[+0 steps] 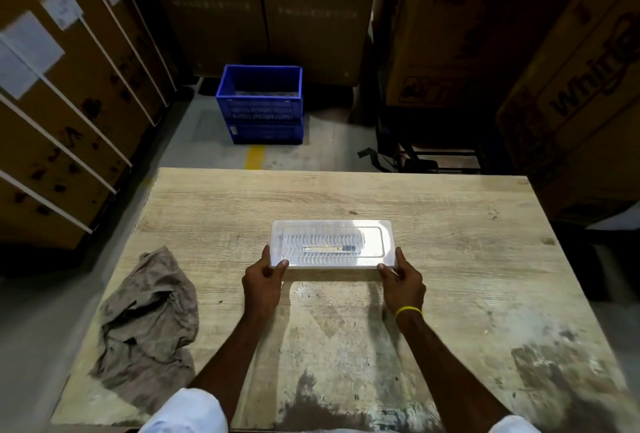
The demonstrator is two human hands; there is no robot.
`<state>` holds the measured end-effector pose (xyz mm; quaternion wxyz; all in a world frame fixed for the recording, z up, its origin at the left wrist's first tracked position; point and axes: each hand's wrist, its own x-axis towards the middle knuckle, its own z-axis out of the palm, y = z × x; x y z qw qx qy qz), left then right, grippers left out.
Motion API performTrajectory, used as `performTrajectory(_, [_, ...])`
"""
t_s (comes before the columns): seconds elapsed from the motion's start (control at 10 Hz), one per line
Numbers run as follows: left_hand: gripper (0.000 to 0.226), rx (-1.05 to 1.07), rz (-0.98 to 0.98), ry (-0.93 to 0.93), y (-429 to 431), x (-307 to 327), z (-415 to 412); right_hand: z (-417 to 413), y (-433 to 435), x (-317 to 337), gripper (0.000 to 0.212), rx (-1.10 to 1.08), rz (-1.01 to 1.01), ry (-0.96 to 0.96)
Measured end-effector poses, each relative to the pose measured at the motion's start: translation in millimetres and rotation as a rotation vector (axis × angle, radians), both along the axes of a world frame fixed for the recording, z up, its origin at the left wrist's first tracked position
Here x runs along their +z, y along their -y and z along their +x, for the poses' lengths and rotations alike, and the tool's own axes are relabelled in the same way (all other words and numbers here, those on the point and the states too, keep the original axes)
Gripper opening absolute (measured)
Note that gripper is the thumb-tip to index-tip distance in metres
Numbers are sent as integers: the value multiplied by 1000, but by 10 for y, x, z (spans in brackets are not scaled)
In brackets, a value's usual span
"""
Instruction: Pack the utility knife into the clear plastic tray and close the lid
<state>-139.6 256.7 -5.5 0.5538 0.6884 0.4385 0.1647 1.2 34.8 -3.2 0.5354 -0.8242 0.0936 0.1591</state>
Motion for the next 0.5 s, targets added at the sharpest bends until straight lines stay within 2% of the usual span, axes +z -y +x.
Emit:
performTrajectory(0.2, [52,-49,26,-69,41,1,-92,-84,87,-26,58,19,-14,-4])
performTrajectory(0.4, [52,-62,-18,-153,-32,93,-87,-1,101,76,56,13,-3,-86])
performTrajectory(0.5, [61,58,4,-181,-133,280,10,136,26,283,61,-63,18,-55])
